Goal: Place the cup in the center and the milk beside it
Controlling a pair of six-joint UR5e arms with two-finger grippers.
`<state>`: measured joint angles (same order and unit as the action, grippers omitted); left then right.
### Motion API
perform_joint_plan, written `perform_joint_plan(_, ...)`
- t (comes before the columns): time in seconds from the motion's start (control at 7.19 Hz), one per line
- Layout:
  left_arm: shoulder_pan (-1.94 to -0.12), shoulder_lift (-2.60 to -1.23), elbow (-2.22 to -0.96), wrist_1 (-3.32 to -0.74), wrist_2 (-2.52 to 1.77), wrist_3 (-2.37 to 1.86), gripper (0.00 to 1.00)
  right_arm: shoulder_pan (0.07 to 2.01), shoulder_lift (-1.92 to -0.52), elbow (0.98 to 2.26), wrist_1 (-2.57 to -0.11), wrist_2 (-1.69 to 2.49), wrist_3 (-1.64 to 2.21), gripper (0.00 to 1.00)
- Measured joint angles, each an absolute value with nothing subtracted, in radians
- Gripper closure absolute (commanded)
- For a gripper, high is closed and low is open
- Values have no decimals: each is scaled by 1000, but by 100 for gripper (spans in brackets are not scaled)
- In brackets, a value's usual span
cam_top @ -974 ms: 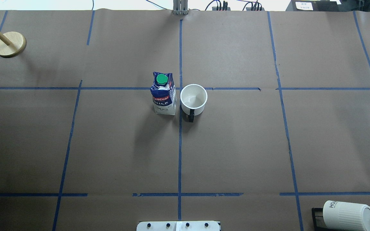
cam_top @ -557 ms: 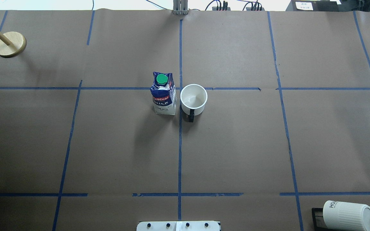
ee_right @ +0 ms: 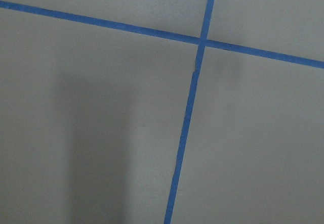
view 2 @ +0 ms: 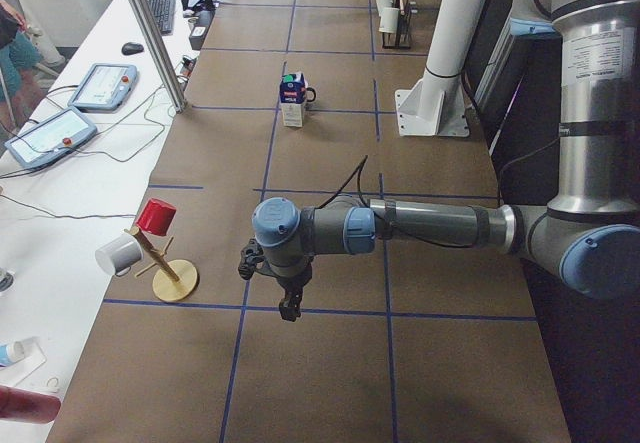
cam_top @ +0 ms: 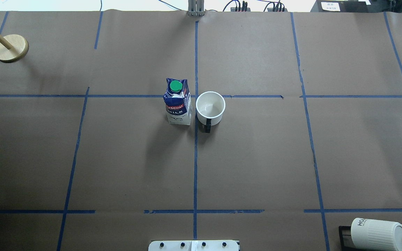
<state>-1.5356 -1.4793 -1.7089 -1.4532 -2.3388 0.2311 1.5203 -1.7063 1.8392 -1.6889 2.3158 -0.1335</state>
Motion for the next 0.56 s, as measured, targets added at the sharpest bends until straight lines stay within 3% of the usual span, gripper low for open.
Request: perform_joint_plan(0.56,-1536,-1480,-1720,-1453,-2340,231,0,1520,-1706,1839,-1689,2317,-133,0)
